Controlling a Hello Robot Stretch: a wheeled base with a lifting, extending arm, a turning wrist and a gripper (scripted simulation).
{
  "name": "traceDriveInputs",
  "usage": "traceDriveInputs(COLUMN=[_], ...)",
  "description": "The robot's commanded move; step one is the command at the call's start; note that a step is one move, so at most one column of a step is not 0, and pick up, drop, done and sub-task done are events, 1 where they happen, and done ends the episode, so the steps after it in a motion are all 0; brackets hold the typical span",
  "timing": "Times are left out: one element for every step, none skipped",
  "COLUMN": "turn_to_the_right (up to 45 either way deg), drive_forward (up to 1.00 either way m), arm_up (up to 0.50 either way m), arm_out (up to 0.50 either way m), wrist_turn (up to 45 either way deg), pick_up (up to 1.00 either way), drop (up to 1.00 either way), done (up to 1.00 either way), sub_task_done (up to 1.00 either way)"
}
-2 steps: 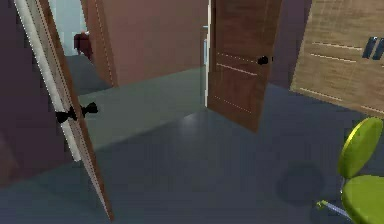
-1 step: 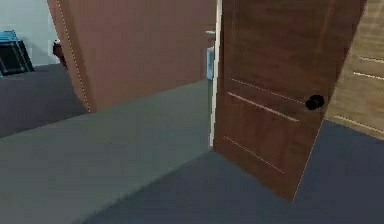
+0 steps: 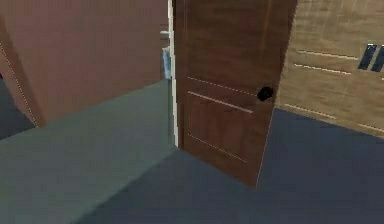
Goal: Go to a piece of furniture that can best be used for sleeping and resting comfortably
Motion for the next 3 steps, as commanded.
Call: traceDriveInputs(turn_to_the_right=[0.0,-45.0,-3.0], drive_forward=[0.25,0.00,0.00], arm_up=[0.00,0.00,0.00], arm_out=[0.00,0.00,0.00], wrist_turn=[0.0,0.0,0.0], pick_up=[0.00,0.00,0.00], drop=[0.00,0.00,0.00], done=[0.00,0.00,0.00], sub_task_done=[0.00,0.00,0.00])
